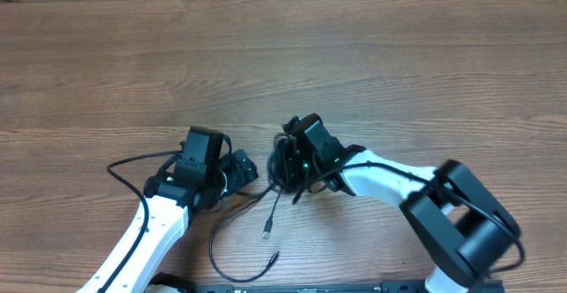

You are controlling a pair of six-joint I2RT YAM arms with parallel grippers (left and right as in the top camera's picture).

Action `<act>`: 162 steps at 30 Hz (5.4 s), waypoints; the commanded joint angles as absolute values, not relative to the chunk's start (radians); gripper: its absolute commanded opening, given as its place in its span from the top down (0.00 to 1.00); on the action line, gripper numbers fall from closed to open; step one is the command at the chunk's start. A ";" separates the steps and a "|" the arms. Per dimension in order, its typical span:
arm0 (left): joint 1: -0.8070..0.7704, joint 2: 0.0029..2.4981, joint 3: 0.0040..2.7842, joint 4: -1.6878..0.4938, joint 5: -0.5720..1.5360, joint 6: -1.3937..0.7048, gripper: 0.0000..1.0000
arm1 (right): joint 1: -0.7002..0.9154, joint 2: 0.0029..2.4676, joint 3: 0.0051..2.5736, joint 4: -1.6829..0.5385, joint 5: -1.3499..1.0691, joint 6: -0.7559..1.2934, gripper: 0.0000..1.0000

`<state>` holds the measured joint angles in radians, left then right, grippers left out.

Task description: Untangle cables

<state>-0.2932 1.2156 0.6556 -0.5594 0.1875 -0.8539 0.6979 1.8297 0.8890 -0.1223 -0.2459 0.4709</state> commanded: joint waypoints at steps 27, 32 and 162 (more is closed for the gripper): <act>-0.347 1.217 0.663 -0.372 0.479 -0.672 0.20 | 0.690 1.300 0.880 -0.416 0.096 0.554 0.96; -0.349 1.217 0.663 -0.304 0.554 -0.721 0.20 | 0.690 1.300 0.880 -0.410 0.096 0.554 0.96; -0.543 1.157 0.663 -0.389 0.092 -0.629 0.96 | 0.310 1.314 0.880 -0.714 -0.199 0.801 0.96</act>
<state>-0.5579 1.1801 0.6468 -0.3748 0.1936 -0.5606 0.4030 1.3842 0.8783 -0.6987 -0.2245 0.8597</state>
